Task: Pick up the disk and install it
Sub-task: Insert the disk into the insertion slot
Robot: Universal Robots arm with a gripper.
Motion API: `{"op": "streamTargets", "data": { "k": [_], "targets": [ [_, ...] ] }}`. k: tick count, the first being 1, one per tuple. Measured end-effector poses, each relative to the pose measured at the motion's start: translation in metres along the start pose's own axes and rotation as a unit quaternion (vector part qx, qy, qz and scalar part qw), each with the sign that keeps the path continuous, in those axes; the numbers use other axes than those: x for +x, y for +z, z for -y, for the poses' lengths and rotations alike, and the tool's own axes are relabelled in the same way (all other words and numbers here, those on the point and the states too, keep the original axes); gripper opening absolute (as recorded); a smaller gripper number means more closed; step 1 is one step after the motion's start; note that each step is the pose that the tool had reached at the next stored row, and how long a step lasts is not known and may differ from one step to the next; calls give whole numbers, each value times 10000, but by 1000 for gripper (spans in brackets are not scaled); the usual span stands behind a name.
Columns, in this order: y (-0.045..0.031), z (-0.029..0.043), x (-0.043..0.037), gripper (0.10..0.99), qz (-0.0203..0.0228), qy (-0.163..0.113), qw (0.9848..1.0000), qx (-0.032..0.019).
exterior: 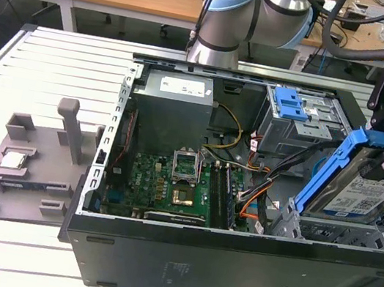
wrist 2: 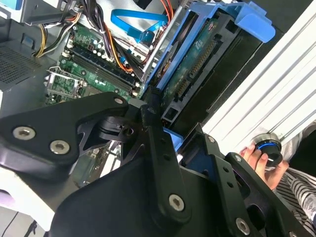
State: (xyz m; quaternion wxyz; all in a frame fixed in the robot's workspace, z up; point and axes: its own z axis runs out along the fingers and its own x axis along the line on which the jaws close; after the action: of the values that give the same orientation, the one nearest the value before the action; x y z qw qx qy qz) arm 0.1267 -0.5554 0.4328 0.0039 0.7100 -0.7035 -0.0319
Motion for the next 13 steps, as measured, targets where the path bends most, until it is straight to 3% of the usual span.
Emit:
{"op": "streamTargets", "data": {
  "k": [13],
  "targets": [
    [159,8,6,369,0,0,10000,0]
  ]
}}
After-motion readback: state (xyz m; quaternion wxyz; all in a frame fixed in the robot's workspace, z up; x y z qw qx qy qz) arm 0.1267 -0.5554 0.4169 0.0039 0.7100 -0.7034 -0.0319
